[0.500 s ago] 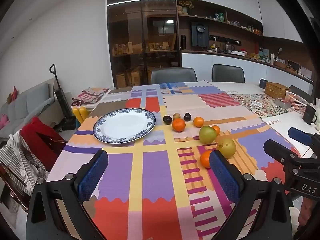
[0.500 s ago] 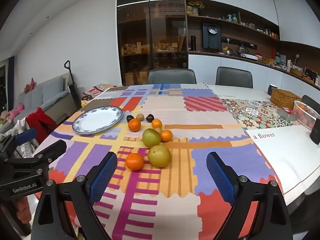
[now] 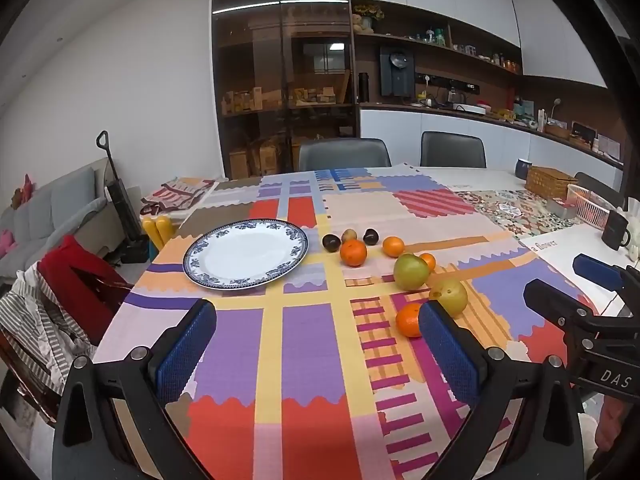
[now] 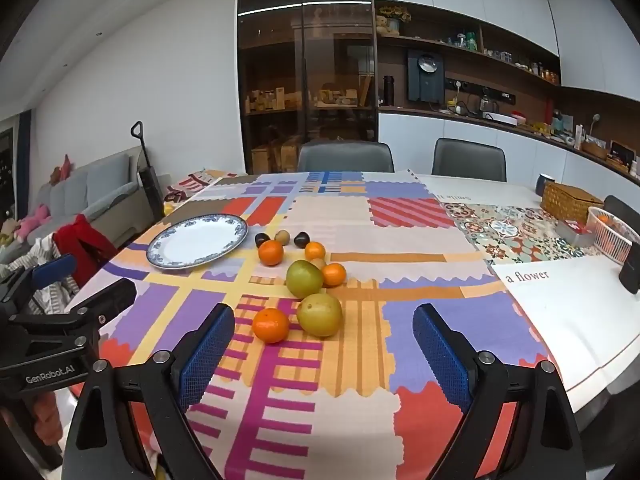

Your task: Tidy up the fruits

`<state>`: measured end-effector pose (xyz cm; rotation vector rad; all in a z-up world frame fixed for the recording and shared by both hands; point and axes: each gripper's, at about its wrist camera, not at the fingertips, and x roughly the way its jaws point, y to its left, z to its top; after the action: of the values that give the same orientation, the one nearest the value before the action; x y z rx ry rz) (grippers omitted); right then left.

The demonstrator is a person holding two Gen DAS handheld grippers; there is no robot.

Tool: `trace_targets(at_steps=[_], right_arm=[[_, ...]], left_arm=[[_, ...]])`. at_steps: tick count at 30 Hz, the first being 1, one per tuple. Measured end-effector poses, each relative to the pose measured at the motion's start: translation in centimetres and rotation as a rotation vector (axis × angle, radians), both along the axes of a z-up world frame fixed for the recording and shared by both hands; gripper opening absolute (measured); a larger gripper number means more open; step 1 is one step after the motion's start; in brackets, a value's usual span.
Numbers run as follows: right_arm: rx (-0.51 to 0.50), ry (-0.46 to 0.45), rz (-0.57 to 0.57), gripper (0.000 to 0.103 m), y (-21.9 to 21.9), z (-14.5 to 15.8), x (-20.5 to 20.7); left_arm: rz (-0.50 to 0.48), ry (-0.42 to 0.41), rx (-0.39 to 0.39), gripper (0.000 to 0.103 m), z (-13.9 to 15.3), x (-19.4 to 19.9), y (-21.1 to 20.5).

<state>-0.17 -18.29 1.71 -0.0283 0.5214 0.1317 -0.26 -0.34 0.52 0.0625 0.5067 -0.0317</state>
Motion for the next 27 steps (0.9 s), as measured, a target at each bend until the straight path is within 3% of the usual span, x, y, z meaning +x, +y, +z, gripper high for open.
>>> trace_targets(at_steps=[27], right_arm=[[0.002,-0.013,0.001,0.092,-0.38,0.45,-0.47]], left_arm=[[0.0,-0.009,-0.008,0.103,0.15,-0.11,0.13]])
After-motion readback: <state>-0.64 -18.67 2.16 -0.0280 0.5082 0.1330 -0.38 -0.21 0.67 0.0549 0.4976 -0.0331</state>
